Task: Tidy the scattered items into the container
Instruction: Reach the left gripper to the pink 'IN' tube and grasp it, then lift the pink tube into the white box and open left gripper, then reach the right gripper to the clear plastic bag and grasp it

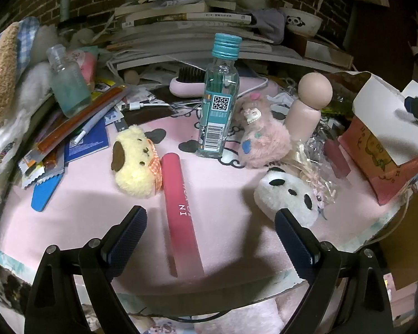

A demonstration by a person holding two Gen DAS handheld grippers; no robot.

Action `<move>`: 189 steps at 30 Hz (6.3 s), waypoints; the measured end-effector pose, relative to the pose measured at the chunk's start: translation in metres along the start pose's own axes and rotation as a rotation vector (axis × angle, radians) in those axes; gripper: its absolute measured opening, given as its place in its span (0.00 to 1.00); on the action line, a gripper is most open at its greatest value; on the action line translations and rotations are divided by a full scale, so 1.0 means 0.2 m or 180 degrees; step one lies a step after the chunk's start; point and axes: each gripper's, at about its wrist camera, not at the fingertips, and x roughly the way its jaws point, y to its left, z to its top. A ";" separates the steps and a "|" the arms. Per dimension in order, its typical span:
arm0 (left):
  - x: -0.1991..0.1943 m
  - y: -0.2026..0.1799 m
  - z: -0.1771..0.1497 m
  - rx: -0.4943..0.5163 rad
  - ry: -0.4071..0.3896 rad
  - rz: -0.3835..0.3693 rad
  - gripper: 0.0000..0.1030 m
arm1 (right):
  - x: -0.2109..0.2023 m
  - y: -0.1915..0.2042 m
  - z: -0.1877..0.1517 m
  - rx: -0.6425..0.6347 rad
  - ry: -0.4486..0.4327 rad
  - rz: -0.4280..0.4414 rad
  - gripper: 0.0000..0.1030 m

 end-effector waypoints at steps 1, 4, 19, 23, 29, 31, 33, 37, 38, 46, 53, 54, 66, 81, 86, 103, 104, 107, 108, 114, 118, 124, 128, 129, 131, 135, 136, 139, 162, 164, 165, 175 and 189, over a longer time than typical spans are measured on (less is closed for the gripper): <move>0.00 0.00 0.00 0.0007 0.0002 0.0014 0.89 | 0.01 0.03 -0.01 -0.0030 0.0008 0.0075 0.48; 0.01 0.00 -0.01 0.0024 0.0015 0.0040 0.89 | 0.07 0.13 -0.06 -0.0149 0.0080 0.0203 0.51; 0.01 0.00 -0.02 0.0060 -0.0023 0.0129 0.81 | 0.22 0.43 -0.20 -0.0489 0.0034 0.0127 0.62; 0.01 0.01 -0.02 0.0076 -0.0037 0.0183 0.71 | 0.29 0.42 -0.24 -0.0320 0.0146 0.0237 0.62; 0.00 0.01 -0.02 0.0151 -0.0043 0.0348 0.52 | 0.39 0.39 -0.33 -0.0046 0.0321 0.0344 0.62; 0.00 0.01 -0.02 0.0153 -0.0049 0.0356 0.44 | 0.42 0.36 -0.35 0.0044 0.0369 0.0376 0.62; -0.01 0.01 -0.02 0.0163 -0.0045 0.0352 0.29 | 0.43 0.35 -0.37 0.0104 0.0407 0.0395 0.62; -0.01 -0.01 -0.02 0.0196 -0.0029 0.0327 0.19 | 0.45 0.33 -0.40 0.0158 0.0436 0.0398 0.62; -0.01 -0.01 -0.02 0.0197 -0.0027 0.0317 0.16 | 0.45 0.32 -0.40 0.0168 0.0439 0.0404 0.62; -0.01 -0.05 -0.02 0.0256 -0.0030 0.0345 0.11 | 0.44 0.31 -0.41 0.0230 0.0433 0.0436 0.62; -0.07 -0.05 0.00 0.0237 -0.0146 0.0274 0.11 | 0.43 0.29 -0.42 0.0272 0.0402 0.0418 0.62; -0.09 -0.05 0.01 0.0243 -0.0175 0.0270 0.11 | 0.43 0.29 -0.42 0.0275 0.0394 0.0412 0.62; -0.28 -0.32 0.26 0.0646 -0.0506 -0.0288 0.11 | 0.41 0.17 -0.45 0.0556 0.0249 0.0224 0.62; -0.24 -1.20 0.70 0.1781 0.0123 -0.1517 0.11 | 0.34 0.11 -0.55 0.0684 0.0136 0.0204 0.62; -0.03 -1.42 0.72 0.1958 0.0676 -0.1299 0.11 | 0.34 0.11 -0.56 0.0706 0.0108 0.0268 0.62; 0.33 -1.60 0.57 0.2374 0.1463 -0.0672 0.11 | 0.31 0.07 -0.59 0.0836 0.0016 0.0449 0.62; 0.33 -1.60 0.57 0.2372 0.1463 -0.0674 0.11 | 0.31 0.07 -0.59 0.0843 0.0016 0.0455 0.62; 0.33 -1.59 0.57 0.2368 0.1479 -0.0663 0.11 | 0.31 0.06 -0.59 0.0859 0.0016 0.0474 0.62; 0.33 -1.59 0.57 0.2372 0.1477 -0.0661 0.11 | 0.31 0.06 -0.59 0.0860 0.0016 0.0472 0.62; 0.32 -1.56 0.56 0.2350 0.1451 -0.0673 0.12 | 0.31 0.06 -0.59 0.0870 0.0014 0.0470 0.62; 0.29 -1.54 0.56 0.2347 0.1421 -0.0719 0.13 | 0.30 0.07 -0.59 0.0870 0.0007 0.0457 0.62; 0.14 -1.49 0.58 0.2341 0.1068 -0.0829 0.57 | 0.30 0.05 -0.59 0.0907 -0.0030 0.0391 0.62; -0.06 -1.39 0.63 0.2172 0.0636 -0.1140 0.86 | 0.31 0.04 -0.60 0.0935 -0.0043 0.0348 0.62; -0.11 -1.36 0.63 0.2126 0.0558 -0.1220 0.86 | 0.31 0.04 -0.60 0.0929 -0.0051 0.0333 0.62; -0.22 -1.35 0.62 0.2041 0.0300 -0.1234 0.87 | 0.31 0.04 -0.60 0.0914 -0.0062 0.0311 0.62; -0.35 -1.19 0.63 0.1833 -0.0169 -0.0896 0.88 | 0.31 0.07 -0.59 0.0840 -0.0082 0.0288 0.62; -0.34 -1.12 0.62 0.1763 -0.0284 -0.0761 0.88 | 0.31 0.08 -0.60 0.0820 -0.0091 0.0279 0.62; -0.35 -0.96 0.55 0.1594 -0.0476 -0.0518 0.89 | 0.30 0.10 -0.59 0.0773 -0.0142 0.0253 0.62; -0.29 -0.08 0.11 0.0237 -0.0560 0.0424 0.92 | 0.38 0.25 -0.44 0.0489 -0.0211 -0.0042 0.46; -0.27 -0.06 0.09 0.0224 -0.0532 0.0463 0.92 | 0.38 0.28 -0.42 0.0433 -0.0250 -0.0123 0.51; -0.27 -0.05 0.08 0.0215 -0.0526 0.0434 0.92 | 0.38 0.28 -0.42 0.0404 -0.0267 -0.0152 0.58; -0.27 -0.01 0.04 0.0198 -0.0589 0.0216 0.92 | 0.52 0.36 -0.31 0.0205 -0.0093 -0.0397 0.63; -0.21 0.03 0.03 0.0126 -0.0551 0.0088 0.92 | 0.66 0.30 -0.30 0.0290 0.0102 -0.0432 0.73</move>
